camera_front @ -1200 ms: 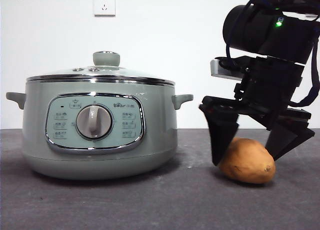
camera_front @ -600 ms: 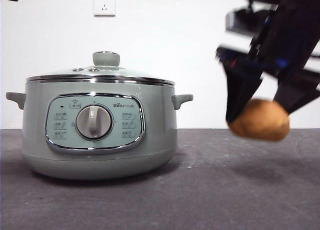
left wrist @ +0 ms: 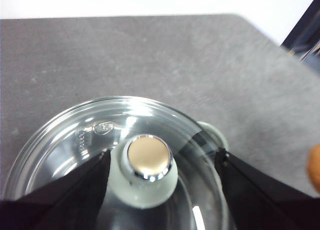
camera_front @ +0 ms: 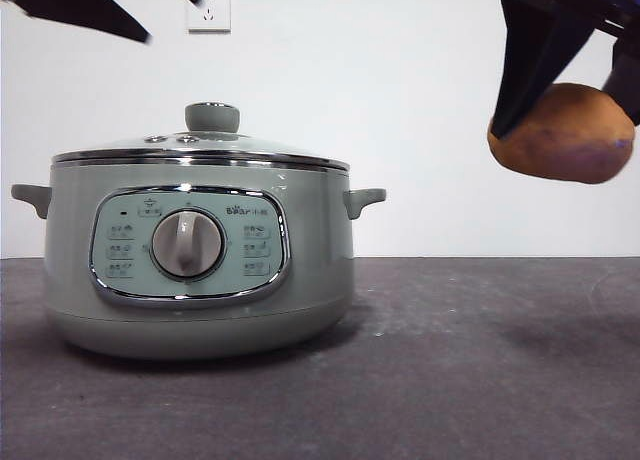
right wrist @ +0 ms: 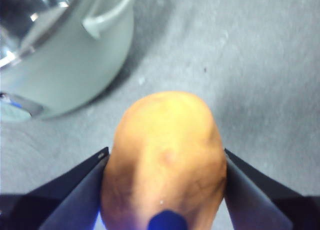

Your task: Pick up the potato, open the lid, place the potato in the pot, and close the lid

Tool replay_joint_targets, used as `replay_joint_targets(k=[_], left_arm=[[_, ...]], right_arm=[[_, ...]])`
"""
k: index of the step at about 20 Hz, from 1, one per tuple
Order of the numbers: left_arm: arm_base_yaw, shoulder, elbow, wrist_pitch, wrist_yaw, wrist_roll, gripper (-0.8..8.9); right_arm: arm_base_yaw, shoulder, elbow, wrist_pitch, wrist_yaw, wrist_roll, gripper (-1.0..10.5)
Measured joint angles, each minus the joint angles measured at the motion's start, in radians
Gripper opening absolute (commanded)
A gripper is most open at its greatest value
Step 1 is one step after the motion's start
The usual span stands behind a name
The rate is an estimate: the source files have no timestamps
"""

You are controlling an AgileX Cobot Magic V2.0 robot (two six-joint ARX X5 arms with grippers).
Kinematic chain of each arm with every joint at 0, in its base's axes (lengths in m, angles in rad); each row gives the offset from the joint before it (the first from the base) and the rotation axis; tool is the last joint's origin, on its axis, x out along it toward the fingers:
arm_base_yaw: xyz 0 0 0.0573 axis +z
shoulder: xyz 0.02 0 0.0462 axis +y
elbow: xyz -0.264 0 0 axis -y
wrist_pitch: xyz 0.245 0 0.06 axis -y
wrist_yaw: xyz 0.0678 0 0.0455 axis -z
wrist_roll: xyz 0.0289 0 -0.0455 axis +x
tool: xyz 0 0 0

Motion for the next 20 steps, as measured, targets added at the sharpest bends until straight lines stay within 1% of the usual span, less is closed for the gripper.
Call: replay_joint_targets(k=[3, 7, 11, 12, 13, 14, 15, 20], left_arm=[[-0.055, 0.114, 0.035, 0.002, -0.083, 0.034, 3.50], [-0.073, 0.209, 0.035, 0.012, -0.158, 0.064, 3.50], [-0.083, 0.250, 0.035, 0.043, -0.168, 0.089, 3.38], [-0.084, 0.252, 0.036, 0.046, -0.168, 0.090, 3.03], [-0.084, 0.252, 0.036, 0.045, -0.168, 0.090, 2.03], [-0.084, 0.252, 0.036, 0.045, -0.168, 0.090, 0.51], [-0.085, 0.252, 0.036, 0.045, -0.167, 0.091, -0.20], [-0.085, 0.252, 0.035, 0.051, -0.167, 0.109, -0.08]], right_arm=[[0.000, 0.000, 0.000, -0.021, 0.000, 0.000, -0.1], [0.000, 0.000, 0.000, -0.030, 0.001, 0.000, -0.1], [0.000, 0.000, 0.000, -0.030, 0.001, 0.000, -0.1], [0.000, 0.000, 0.000, -0.031, 0.001, 0.000, -0.1], [0.000, 0.000, 0.000, -0.030, 0.001, 0.000, -0.1], [0.000, 0.000, 0.000, -0.031, 0.001, 0.000, -0.1], [0.000, 0.000, 0.000, -0.030, 0.001, 0.000, -0.1], [0.000, 0.000, 0.000, -0.030, 0.001, 0.000, -0.1]])
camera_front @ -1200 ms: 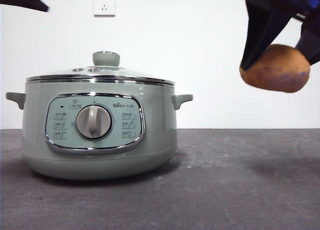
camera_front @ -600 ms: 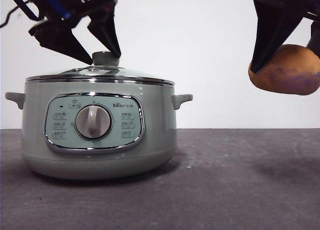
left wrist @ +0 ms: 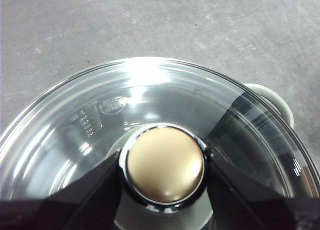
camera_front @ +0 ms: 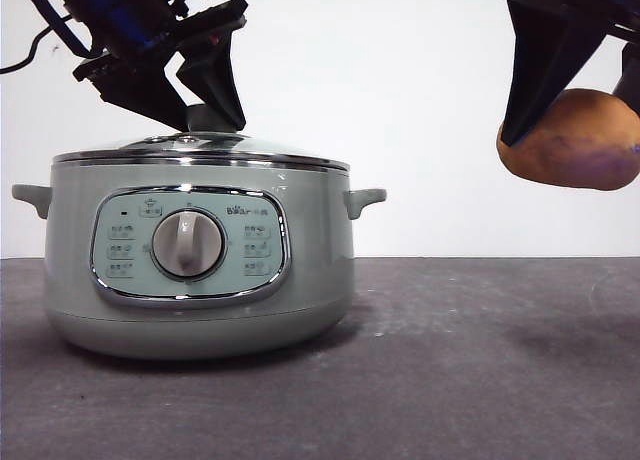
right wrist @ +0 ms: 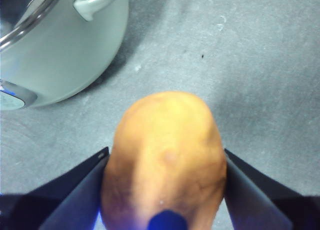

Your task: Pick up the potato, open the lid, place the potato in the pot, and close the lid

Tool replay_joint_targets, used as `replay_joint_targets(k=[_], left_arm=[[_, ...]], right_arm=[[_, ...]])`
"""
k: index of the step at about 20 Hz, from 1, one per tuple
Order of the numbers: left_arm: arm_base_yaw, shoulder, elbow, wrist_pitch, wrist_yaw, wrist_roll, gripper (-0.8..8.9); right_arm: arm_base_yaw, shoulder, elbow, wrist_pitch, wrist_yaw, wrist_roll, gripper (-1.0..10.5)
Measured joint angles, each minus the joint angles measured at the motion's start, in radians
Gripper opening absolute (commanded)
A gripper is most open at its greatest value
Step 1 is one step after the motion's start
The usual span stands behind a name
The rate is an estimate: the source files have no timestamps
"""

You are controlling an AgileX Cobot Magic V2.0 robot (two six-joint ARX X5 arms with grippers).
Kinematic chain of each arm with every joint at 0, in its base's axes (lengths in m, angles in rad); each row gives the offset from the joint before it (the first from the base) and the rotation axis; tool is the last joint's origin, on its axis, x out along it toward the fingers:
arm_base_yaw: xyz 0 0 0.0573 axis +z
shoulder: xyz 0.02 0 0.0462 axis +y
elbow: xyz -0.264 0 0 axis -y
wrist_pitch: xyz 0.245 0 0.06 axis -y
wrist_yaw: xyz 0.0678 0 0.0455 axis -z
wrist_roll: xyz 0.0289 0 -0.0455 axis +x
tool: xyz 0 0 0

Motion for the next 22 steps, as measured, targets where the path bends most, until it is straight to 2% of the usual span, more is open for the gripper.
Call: replay_joint_targets(k=[5, 8, 12, 16, 22], left_arm=[[-0.001, -0.051, -0.012, -0.002, -0.028, 0.006, -0.08], [-0.002, -0.183, -0.014, -0.004, -0.049, 0.007, -0.08], [-0.002, -0.394, -0.014, -0.040, -0.082, 0.030, -0.08], [-0.002, -0.610, -0.014, -0.119, -0.174, 0.051, -0.08], [-0.002, -0.841, -0.014, -0.286, -0.299, 0.057, -0.08]], right_arm=[[0.000, 0.000, 0.000, 0.026, 0.000, 0.000, -0.1], [0.000, 0.000, 0.000, 0.079, -0.008, 0.004, -0.1], [0.022, 0.022, 0.062, 0.143, -0.088, 0.011, -0.1], [0.068, 0.145, 0.252, 0.132, -0.154, 0.011, -0.1], [0.162, 0.494, 0.610, 0.072, -0.159, -0.062, -0.1]])
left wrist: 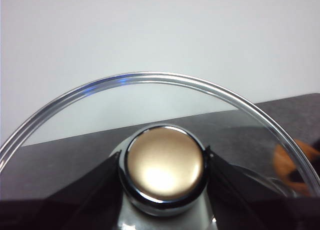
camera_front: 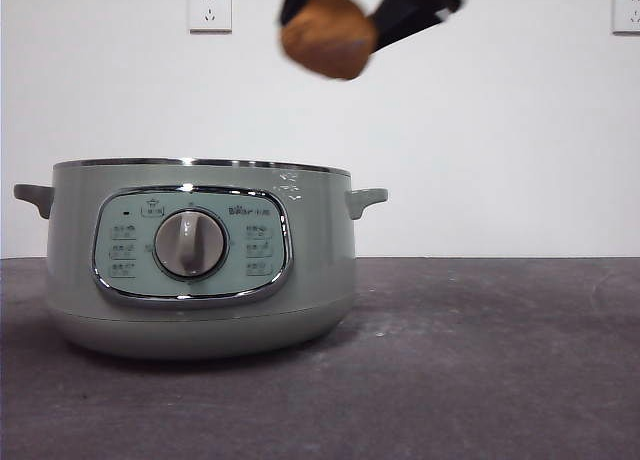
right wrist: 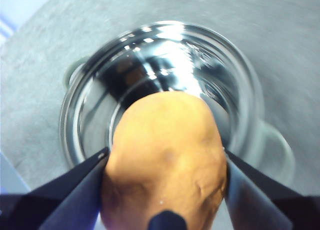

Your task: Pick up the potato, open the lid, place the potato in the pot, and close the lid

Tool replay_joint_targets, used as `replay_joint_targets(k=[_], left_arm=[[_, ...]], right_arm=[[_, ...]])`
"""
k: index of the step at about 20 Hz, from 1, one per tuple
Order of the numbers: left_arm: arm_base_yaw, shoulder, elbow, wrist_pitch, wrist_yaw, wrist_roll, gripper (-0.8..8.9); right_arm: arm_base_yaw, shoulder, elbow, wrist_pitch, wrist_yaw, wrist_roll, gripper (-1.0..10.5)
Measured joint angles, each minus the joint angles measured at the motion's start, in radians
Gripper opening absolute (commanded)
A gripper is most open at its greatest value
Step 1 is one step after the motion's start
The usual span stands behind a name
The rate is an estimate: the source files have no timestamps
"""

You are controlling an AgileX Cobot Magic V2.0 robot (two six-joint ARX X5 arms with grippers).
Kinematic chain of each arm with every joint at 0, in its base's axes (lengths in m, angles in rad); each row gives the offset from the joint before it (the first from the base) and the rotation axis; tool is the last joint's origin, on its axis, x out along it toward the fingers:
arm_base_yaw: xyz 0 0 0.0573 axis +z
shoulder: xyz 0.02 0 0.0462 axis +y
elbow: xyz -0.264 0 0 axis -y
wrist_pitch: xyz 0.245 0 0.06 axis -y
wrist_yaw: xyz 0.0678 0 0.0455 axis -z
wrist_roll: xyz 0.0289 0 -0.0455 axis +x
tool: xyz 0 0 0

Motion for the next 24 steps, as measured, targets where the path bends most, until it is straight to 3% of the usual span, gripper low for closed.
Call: replay_joint_targets(k=[8, 12, 22, 23, 24], left_arm=[[0.000, -0.063, 0.000, -0.133, -0.014, 0.000, -0.08], [0.000, -0.062, 0.000, -0.143, -0.014, -0.001, -0.08], [0.000, -0.063, 0.000, -0.155, -0.014, -0.001, -0.08], [0.000, -0.063, 0.000, -0.167, -0.014, -0.001, -0.08], [0.000, -0.063, 0.000, -0.179, -0.014, -0.001, -0.08]], right_arm=[[0.051, 0.439, 0.402, -0.090, 0.006, -0.142, -0.1], [0.074, 0.549, 0.415, -0.084, 0.086, -0.205, -0.1], [0.103, 0.637, 0.421, -0.091, 0.110, -0.259, 0.1], [0.104, 0.637, 0.421, -0.095, 0.111, -0.261, 1.1], [0.105, 0.637, 0.421, -0.095, 0.110, -0.261, 3.2]])
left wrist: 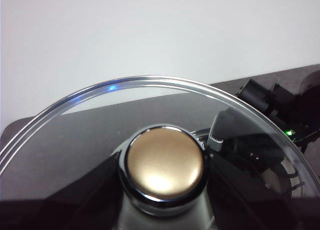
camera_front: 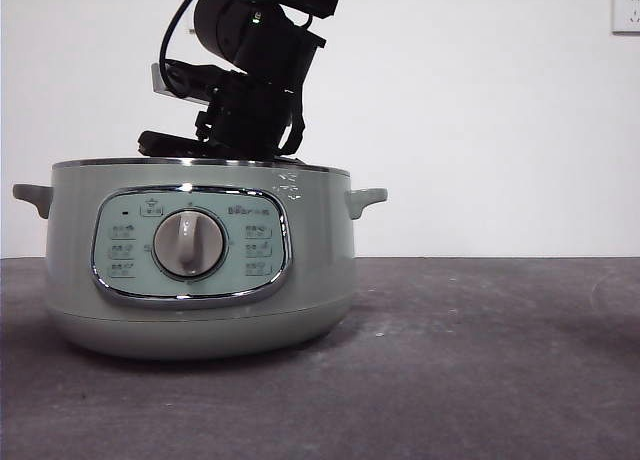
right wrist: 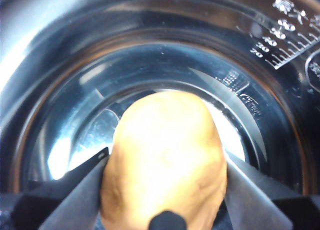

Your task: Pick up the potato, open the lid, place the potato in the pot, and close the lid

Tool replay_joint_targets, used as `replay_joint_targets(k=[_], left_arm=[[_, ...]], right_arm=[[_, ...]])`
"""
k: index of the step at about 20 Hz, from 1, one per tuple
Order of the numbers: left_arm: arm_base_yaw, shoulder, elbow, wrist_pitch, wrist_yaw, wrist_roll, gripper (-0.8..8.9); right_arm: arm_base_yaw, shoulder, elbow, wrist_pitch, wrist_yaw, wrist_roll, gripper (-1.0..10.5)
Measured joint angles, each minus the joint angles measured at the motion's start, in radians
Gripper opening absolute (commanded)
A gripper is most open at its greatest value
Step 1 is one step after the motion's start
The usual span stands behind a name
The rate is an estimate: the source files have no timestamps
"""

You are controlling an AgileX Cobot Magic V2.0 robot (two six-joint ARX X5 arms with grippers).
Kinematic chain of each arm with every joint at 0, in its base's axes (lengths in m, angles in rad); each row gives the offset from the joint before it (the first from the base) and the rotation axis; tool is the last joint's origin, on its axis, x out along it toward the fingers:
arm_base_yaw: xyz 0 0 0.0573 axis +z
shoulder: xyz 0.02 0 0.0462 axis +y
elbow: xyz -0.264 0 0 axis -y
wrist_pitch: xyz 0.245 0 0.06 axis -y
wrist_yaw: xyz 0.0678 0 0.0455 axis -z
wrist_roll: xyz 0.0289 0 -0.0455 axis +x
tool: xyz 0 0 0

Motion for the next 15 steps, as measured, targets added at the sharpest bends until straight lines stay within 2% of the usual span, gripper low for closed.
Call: replay_joint_targets(k=[1, 2, 9, 12, 15], left_arm=[[0.000, 0.000, 0.000, -0.003, 0.000, 0.000, -0.08], [0.000, 0.000, 0.000, -0.003, 0.000, 0.000, -0.08], [0.000, 0.000, 0.000, -0.007, 0.000, 0.000, -0.08], [0.000, 0.000, 0.000, -0.007, 0.000, 0.000, -0.08], [0.000, 0.009, 0.000, 0.016, 0.000, 0.000, -0.08]], right_arm=[[0.000, 0.000, 0.000, 0.000, 0.004, 0.000, 4.4], [0.001, 0.000, 0.000, 0.000, 0.022, 0.000, 5.1], [0.001, -0.001, 0.000, -0.008, 0.026, 0.008, 5.0], [0.000, -0.071, 0.000, -0.105, 0.026, 0.008, 5.0], [-0.014, -0.253, 0.000, -0.269, 0.026, 0.008, 5.0]])
